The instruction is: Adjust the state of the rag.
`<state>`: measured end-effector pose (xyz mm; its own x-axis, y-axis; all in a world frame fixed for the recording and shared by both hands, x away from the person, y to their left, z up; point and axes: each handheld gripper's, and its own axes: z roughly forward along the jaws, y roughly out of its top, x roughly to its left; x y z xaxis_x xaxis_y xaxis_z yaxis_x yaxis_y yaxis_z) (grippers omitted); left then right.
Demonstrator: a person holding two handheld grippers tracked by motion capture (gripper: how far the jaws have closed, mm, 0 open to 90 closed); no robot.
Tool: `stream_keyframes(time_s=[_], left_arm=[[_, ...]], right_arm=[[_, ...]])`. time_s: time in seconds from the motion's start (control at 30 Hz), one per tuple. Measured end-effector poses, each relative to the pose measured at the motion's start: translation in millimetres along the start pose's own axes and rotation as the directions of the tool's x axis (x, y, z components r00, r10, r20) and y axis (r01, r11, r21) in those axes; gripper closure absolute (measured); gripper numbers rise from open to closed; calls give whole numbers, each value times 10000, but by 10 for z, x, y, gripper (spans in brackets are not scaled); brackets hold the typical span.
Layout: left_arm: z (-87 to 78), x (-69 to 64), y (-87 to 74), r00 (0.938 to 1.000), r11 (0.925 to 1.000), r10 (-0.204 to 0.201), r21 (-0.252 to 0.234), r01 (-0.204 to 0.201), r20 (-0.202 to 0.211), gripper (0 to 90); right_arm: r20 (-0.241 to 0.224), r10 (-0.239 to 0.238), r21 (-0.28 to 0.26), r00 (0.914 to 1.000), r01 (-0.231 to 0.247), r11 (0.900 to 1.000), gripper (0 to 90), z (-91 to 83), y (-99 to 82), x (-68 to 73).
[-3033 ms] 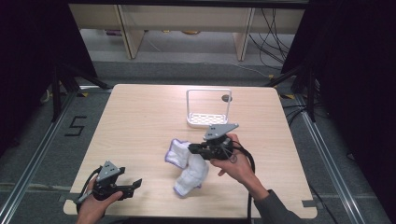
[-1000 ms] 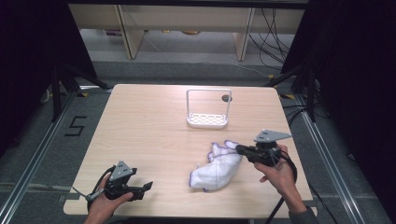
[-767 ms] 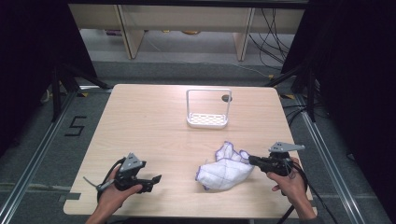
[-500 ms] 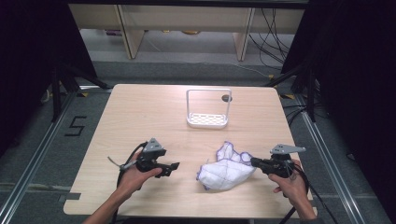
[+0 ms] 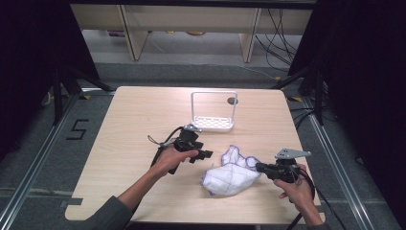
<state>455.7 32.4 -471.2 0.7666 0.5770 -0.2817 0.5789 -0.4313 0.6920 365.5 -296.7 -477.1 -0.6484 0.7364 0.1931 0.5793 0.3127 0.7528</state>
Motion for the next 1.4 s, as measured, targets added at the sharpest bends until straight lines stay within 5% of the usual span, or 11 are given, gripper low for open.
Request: stream_keyframes(time_s=[0.27,0.43,0.47,0.5,0.63,0.7,0.87,1.03,1.2,1.23,1.4], left_arm=[[283,-72,109,9999,9980,-102,617,94,130,481],[463,-135,163,9977,9959,-389,842,342,551,521],[499,-162,166,9986,9951,-272,964,228,449,532],[526,-192,167,9991,9934,-87,1144,40,412,583],[577,-241,160,9968,9917,603,1107,-659,532,828],[547,-230,165,9947,9897,948,1041,-986,402,882],[324,-148,172,9929,9920,1169,453,-1178,212,892],[-87,-64,89,9922,9922,1243,-111,-1243,48,892],[-552,75,-110,9897,9900,1345,-363,-1364,-499,892],[-637,106,-168,9907,9909,1233,-475,-1261,-581,892],[-915,333,-465,9939,9948,563,-795,-640,-953,892]], right_arm=[[-34,-39,48,10000,39,10000,850,24,12,4],[96,-244,65,9997,243,9997,849,26,27,-3],[-4,17,157,10000,-17,9999,848,28,24,19],[61,-218,95,9997,217,9997,848,33,27,-1],[58,-81,85,10000,80,9999,850,20,24,9],[54,-131,40,9999,130,9999,854,16,22,5],[85,-89,42,9999,89,10000,860,8,34,14],[518,-809,-110,9954,816,9966,865,52,163,17],[462,-1168,107,9921,1164,9931,866,237,394,115],[490,-1586,49,9861,1585,9873,865,294,449,106],[268,-1996,517,9795,1980,9788,865,627,688,157]])
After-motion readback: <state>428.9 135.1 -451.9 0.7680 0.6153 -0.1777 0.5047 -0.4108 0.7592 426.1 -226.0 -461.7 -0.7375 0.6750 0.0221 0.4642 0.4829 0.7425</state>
